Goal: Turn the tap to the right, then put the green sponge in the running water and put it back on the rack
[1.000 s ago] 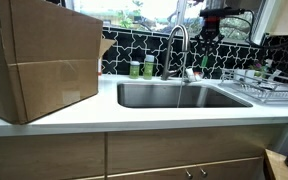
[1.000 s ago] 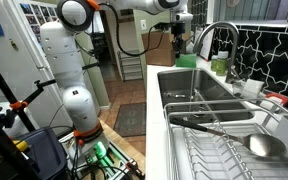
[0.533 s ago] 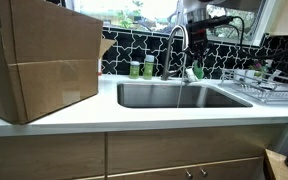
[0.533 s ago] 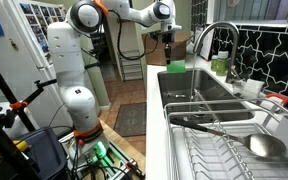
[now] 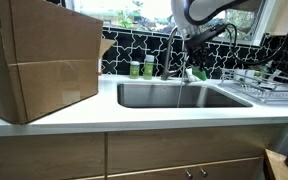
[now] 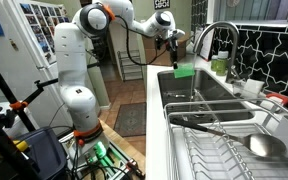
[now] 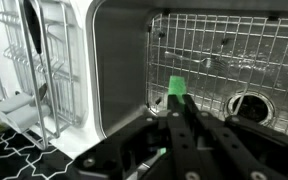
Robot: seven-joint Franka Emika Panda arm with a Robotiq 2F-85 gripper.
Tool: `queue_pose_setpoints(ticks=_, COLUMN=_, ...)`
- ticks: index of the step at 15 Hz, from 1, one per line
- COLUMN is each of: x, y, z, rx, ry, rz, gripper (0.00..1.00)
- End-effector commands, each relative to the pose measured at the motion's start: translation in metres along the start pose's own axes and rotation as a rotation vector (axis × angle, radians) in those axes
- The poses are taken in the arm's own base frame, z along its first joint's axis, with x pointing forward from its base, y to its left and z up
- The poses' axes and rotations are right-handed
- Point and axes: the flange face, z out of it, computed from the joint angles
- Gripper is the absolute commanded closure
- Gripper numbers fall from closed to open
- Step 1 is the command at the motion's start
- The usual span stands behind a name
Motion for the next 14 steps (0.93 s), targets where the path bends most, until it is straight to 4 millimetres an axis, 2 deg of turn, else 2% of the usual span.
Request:
queue_pose_setpoints(ticks=1, x=0.002, y=-0.014, z=0.001, rx=-0.075, ry=0.079, rz=-0.166, gripper=0.98)
queue_pose_setpoints(ticks=8, x=0.013, y=-0.018, z=-0.004, rx=-0.161, ry=0.188, rz=-0.297, gripper=0.98)
queue_pose_setpoints(ticks=12, x=0.008, y=-0.029, z=-0.004, rx=-0.147, ry=0.188, rz=-0.356, gripper=0.98)
queue_pose_setpoints(ticks=14, x=0.010, y=-0.028, z=-0.004, rx=-0.149, ry=0.195, rz=-0.363, gripper=0.98)
